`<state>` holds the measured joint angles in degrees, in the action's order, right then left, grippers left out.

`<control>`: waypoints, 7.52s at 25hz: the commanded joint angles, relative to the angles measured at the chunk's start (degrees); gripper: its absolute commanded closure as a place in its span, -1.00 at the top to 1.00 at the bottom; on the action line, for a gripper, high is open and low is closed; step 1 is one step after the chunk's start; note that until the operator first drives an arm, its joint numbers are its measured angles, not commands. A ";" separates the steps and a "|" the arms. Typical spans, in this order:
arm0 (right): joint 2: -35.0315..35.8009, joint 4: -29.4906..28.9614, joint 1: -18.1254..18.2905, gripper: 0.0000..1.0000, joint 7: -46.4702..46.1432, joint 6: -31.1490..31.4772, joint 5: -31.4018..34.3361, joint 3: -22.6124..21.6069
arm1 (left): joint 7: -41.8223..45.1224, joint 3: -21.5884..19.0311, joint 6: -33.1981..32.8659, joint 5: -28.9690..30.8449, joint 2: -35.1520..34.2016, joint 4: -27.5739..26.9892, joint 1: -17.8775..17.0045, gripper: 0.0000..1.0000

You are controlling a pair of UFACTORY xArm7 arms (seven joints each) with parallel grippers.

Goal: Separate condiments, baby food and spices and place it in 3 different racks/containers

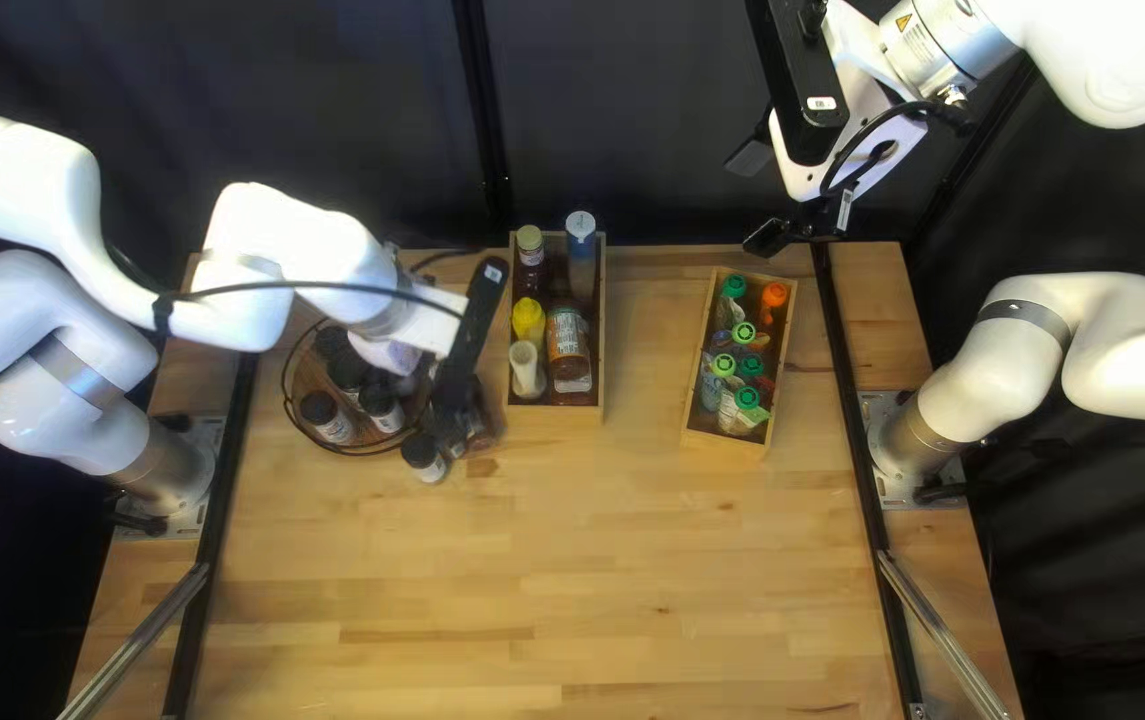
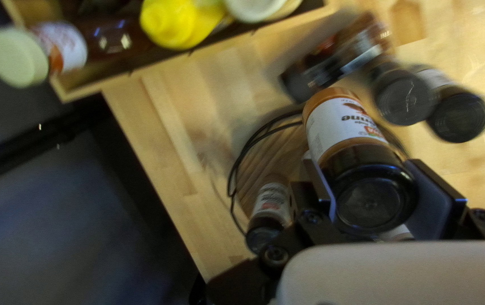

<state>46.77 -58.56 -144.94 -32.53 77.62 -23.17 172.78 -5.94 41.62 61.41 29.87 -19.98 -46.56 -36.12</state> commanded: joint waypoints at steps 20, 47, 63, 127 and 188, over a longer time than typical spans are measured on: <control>0.00 0.00 0.00 1.00 0.00 0.00 0.00 0.00 | 7.82 2.03 -2.04 4.98 -3.58 8.66 7.38 -1.00; 0.00 0.00 0.00 1.00 0.00 0.00 0.00 0.00 | 2.05 6.24 -2.82 1.04 -3.31 10.14 6.16 0.34; 0.00 0.00 0.00 1.00 0.00 0.00 0.00 0.00 | 1.32 3.09 1.62 -1.36 -5.37 6.39 4.04 1.00; 0.00 0.00 0.00 1.00 0.00 0.00 0.00 0.00 | 40.62 2.27 -14.48 -21.83 20.77 2.07 -7.25 -0.78; 0.00 0.00 0.00 1.00 0.00 0.00 0.00 0.00 | 75.52 -12.49 18.72 3.35 -26.82 22.02 9.98 -0.94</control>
<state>46.77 -58.56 -144.94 -32.53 77.62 -23.17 172.78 69.95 27.45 82.45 32.79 -47.36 -25.52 -26.21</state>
